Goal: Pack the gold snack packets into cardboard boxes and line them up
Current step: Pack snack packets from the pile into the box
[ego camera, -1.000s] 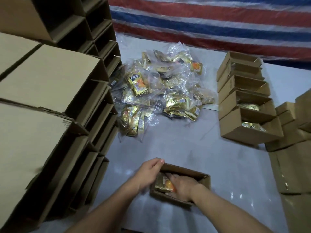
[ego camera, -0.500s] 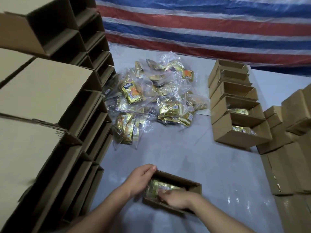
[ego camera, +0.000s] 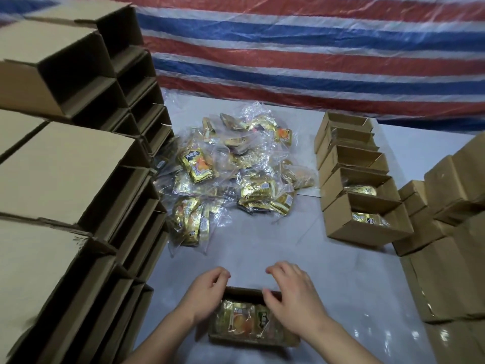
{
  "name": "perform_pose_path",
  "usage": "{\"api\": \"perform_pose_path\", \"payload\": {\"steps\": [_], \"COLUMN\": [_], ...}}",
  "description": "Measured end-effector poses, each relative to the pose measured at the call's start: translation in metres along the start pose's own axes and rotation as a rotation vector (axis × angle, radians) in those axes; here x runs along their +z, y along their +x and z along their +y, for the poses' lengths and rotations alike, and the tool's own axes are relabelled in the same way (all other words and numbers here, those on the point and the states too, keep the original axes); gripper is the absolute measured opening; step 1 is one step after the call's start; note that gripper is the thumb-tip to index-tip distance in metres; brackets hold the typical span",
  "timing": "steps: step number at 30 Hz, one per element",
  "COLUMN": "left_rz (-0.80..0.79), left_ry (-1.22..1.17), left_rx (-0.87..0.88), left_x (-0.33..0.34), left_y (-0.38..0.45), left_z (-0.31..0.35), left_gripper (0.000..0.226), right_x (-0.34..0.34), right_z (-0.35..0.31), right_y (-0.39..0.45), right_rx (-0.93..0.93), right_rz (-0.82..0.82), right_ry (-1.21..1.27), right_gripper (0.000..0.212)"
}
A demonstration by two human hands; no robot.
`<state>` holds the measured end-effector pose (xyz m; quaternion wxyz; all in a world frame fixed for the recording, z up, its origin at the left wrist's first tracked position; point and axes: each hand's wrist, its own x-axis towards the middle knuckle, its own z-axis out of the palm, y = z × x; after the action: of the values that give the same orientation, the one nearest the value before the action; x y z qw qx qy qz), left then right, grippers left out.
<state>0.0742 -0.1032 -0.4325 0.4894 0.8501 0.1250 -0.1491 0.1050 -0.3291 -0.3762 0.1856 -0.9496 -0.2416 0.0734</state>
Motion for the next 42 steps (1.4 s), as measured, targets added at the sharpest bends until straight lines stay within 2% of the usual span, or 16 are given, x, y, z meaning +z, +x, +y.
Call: {"api": "perform_pose_path", "payload": {"steps": [3,5,8,11,15,17,20,24,28,30,32,36,42], "left_rz": [0.119,0.157,0.126,0.093,0.085,0.057,0.043,0.160,0.190,0.181,0.167,0.183,0.033], "left_ry": [0.031,0.159,0.514,0.813,1.053,1.134,1.189,1.280,1.328,1.181,0.866,0.252,-0.517], "left_rx": [0.070,0.164,0.269,0.358,0.324,0.248,0.168,0.257,0.337,0.365,0.340,0.276,0.066], "left_x": [0.004,0.006,0.006,0.013,0.031,0.041,0.056,0.071,0.066,0.053,0.038,0.007,-0.027], "left_y": [0.030,0.068,0.142,0.213,0.281,0.299,0.309,0.304,0.296,0.291,0.280,0.236,0.165], "left_z": [0.030,0.056,0.100,0.136,0.153,0.145,0.132,0.120,0.115,0.124,0.140,0.172,0.218], "left_gripper": [0.025,0.016,0.029,0.047,0.077,0.082,0.079,0.072,0.084,0.086,0.079,0.023,0.028], "right_x": [0.009,0.018,0.020,0.009,-0.009,-0.013,-0.019,-0.023,-0.022,-0.025,-0.029,-0.039,-0.059], "right_z": [0.014,0.020,0.034,0.057,0.101,0.120,0.140,0.144,0.133,0.127,0.121,0.098,0.055], "right_y": [-0.001,-0.003,0.007,0.037,0.080,0.092,0.097,0.097,0.095,0.094,0.097,0.112,0.129], "right_rx": [0.118,0.172,0.275,0.404,0.596,0.683,0.732,0.794,0.808,0.796,0.793,0.812,0.757], "right_rz": [-0.237,-0.268,-0.161,-0.021,0.113,0.152,0.175,0.227,0.239,0.253,0.275,0.307,0.298], "right_ry": [-0.074,0.033,0.218,0.446,0.694,0.819,0.885,1.002,1.027,1.037,1.080,1.229,1.504], "right_gripper": [0.055,0.055,0.042,0.015,0.019,0.019,0.020,0.019,0.019,0.019,0.019,0.019,0.037]}}
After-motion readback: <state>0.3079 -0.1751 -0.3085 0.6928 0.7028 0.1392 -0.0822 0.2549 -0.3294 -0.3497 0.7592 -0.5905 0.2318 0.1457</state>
